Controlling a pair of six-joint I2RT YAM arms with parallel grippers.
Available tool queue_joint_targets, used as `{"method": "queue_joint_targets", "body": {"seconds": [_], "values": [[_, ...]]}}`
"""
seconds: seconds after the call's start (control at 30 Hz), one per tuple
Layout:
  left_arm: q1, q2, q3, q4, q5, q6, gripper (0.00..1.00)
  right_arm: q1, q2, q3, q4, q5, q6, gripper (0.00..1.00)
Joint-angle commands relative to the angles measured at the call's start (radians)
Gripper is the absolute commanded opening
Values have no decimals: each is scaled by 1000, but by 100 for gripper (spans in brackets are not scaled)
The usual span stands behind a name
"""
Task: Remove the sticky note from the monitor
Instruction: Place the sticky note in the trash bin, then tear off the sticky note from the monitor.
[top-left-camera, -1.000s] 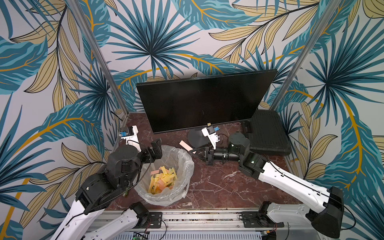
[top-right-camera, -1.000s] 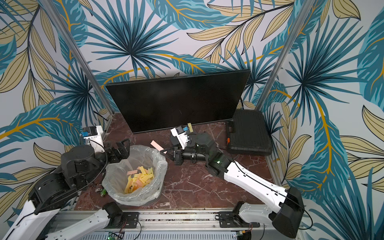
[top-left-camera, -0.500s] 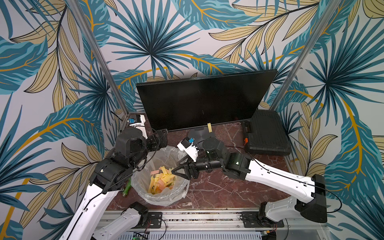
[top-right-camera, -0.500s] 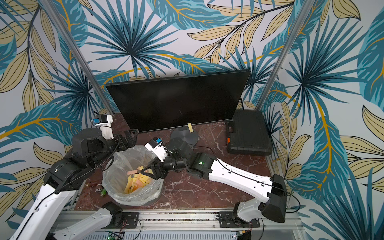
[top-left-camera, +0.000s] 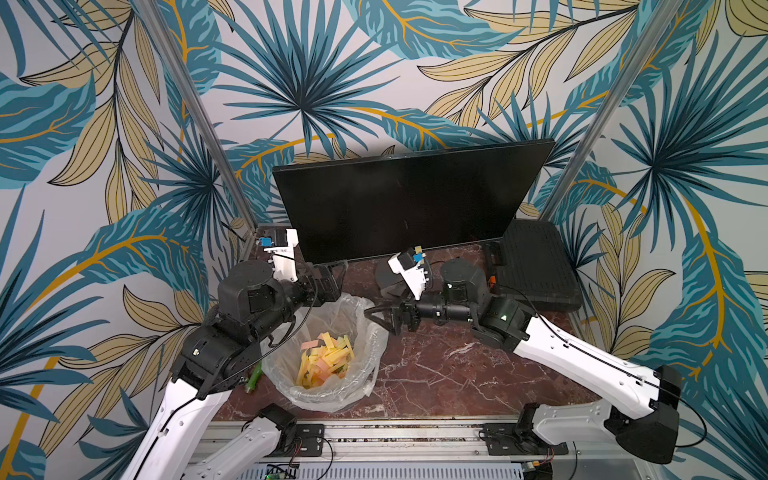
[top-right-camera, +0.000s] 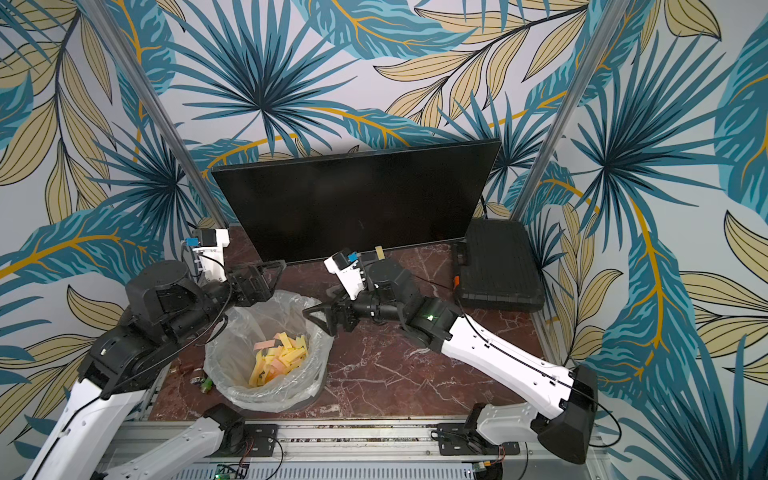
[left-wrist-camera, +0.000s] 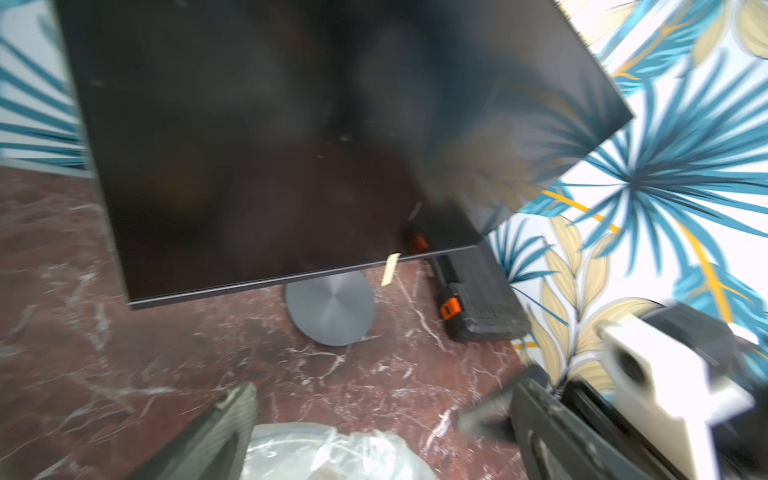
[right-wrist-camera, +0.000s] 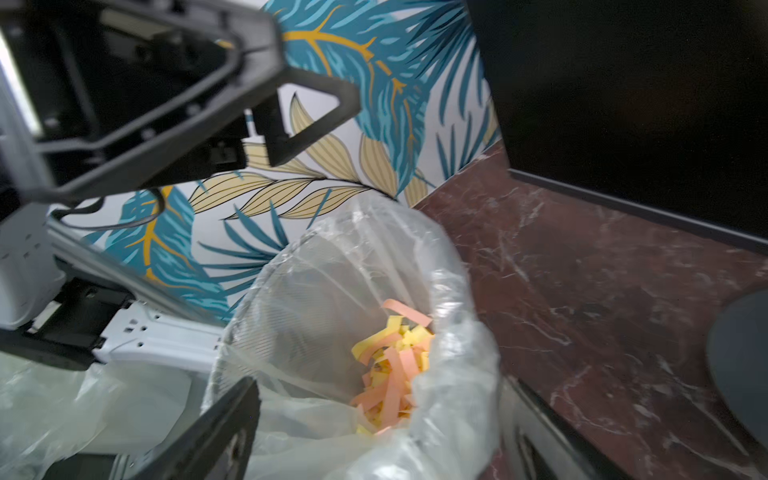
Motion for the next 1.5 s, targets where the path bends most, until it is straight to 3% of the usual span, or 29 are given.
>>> {"method": "queue_joint_targets", "body": {"seconds": [0.0, 0.2, 0.43, 0.63, 0.9, 1.07, 1.47], "values": [[4, 4, -23, 105, 156, 18, 100, -118, -41, -113, 136, -41, 87, 96], [-45, 20, -47, 205, 245, 19, 100, -287, -55, -299, 342, -98, 213, 97], [-211, 84, -55, 261, 194, 61, 100, -446, 44, -486, 723, -167, 403, 97], [-332, 142, -63, 298, 127, 80, 100, -515, 228, -540, 1024, -178, 512, 97], [-398, 192, -43, 307, 104, 98, 100, -551, 511, -495, 1385, -193, 618, 95], [-405, 209, -34, 303, 99, 99, 100, -556, 636, -424, 1454, -205, 646, 93], [-409, 222, -18, 293, 94, 101, 100, -558, 753, -314, 1479, -227, 675, 87]]}}
